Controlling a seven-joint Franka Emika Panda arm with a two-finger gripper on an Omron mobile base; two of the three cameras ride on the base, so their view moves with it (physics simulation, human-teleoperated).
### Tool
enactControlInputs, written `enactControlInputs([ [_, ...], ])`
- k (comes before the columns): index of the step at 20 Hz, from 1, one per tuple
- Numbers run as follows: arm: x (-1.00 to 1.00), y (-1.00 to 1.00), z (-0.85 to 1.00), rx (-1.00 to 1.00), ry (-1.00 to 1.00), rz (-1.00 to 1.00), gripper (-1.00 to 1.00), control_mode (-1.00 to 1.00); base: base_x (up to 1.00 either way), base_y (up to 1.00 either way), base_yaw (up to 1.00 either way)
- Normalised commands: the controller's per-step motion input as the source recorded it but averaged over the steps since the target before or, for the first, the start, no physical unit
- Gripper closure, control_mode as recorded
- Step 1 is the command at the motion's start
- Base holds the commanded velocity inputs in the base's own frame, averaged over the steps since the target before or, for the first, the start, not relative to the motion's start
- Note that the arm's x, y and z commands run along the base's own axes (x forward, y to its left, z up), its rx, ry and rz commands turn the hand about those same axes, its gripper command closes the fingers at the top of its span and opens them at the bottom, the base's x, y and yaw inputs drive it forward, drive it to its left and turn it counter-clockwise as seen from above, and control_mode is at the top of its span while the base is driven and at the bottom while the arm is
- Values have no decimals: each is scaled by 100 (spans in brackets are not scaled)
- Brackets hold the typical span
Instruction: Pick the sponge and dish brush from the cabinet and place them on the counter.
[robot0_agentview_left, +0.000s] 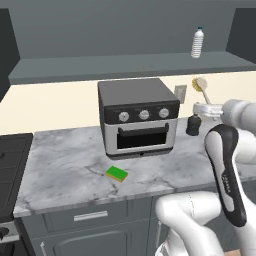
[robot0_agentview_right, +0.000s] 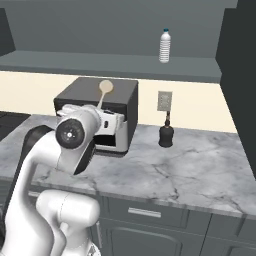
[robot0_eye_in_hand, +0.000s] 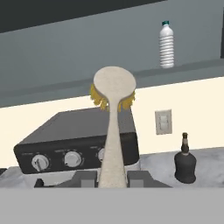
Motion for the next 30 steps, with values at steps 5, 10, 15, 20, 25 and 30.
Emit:
enactControlInputs([
  [5, -11, -3, -24, -6, 5, 8, 100, -100, 0, 0, 0],
  [10, -2, -3, -23, -4, 6, 0, 100, -100, 0, 0, 0],
  [15, -7, -17, -41, -3, 11, 0, 100, -100, 0, 0, 0],
  [20, -8, -28, -42, -2, 13, 0, 100, -100, 0, 0, 0],
  [25, 1, -22, -45, -1, 16, 0, 100, -100, 0, 0, 0],
  [30, 28, -6, -50, 0, 12, 0, 100, -100, 0, 0, 0],
])
